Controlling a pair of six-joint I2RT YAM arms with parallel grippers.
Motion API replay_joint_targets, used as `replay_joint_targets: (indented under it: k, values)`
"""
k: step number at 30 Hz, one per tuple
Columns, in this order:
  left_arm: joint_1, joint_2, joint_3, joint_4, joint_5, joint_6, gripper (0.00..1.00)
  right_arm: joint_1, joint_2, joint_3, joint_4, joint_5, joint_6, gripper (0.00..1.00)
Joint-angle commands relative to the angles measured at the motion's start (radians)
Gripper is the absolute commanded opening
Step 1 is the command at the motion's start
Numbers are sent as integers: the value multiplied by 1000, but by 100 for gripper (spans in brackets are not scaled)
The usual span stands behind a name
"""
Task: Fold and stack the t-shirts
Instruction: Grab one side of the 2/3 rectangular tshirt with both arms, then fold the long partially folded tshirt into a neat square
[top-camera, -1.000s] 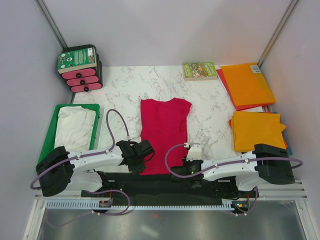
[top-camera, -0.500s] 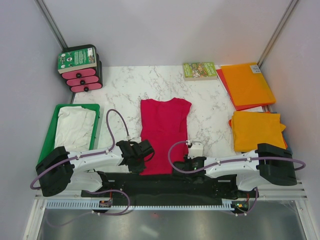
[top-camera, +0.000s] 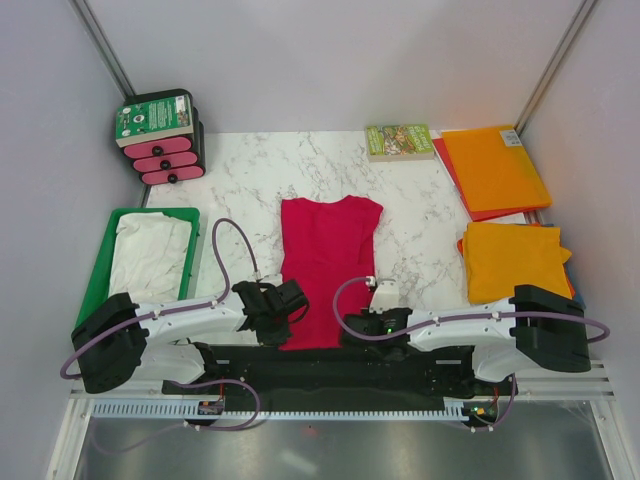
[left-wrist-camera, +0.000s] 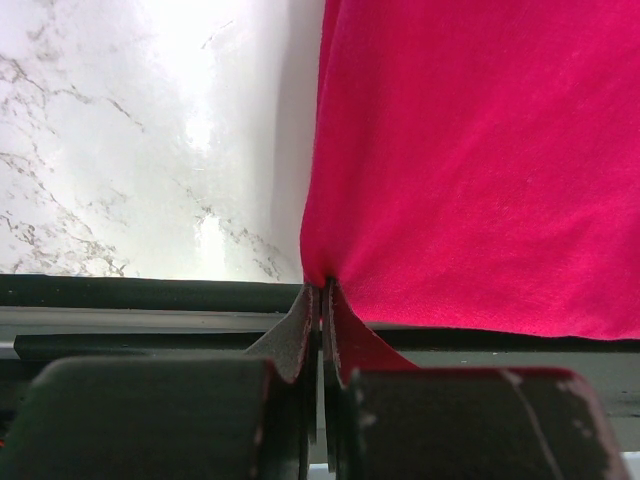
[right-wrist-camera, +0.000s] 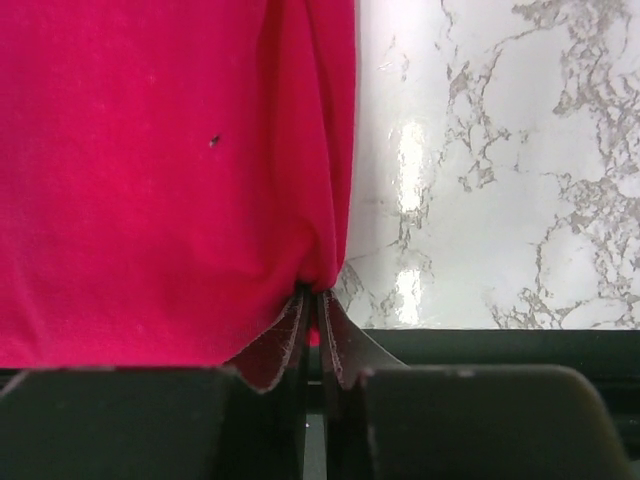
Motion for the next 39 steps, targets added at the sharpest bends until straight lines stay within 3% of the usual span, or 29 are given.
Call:
replay_joint_targets:
  k: [1, 5, 9, 13, 25, 33, 39]
  values:
    - [-3, 21, -19, 36, -21, 21, 2, -17, 63, -87, 68, -189, -14, 13]
    - [-3, 19, -19, 36, -21, 20, 2, -28, 44, -124, 97, -209, -8, 0]
    - [-2, 1, -28, 39, -22, 20, 2, -28, -51, -153, 94, -172, 15, 0]
    - [-5, -50, -28, 39, -50, 35, 2, 45, -141, -126, -13, -40, 87, 0]
    - [-20, -255, -33, 12, -139, 24, 2, 154, -152, 36, -227, 195, 221, 0]
    - [-17, -236, 116, -37, -231, 78, 2, 142, -195, 152, -317, 324, 201, 0]
    - [0, -164, 240, -42, -284, 144, 2, 42, -220, 235, -334, 382, 89, 0]
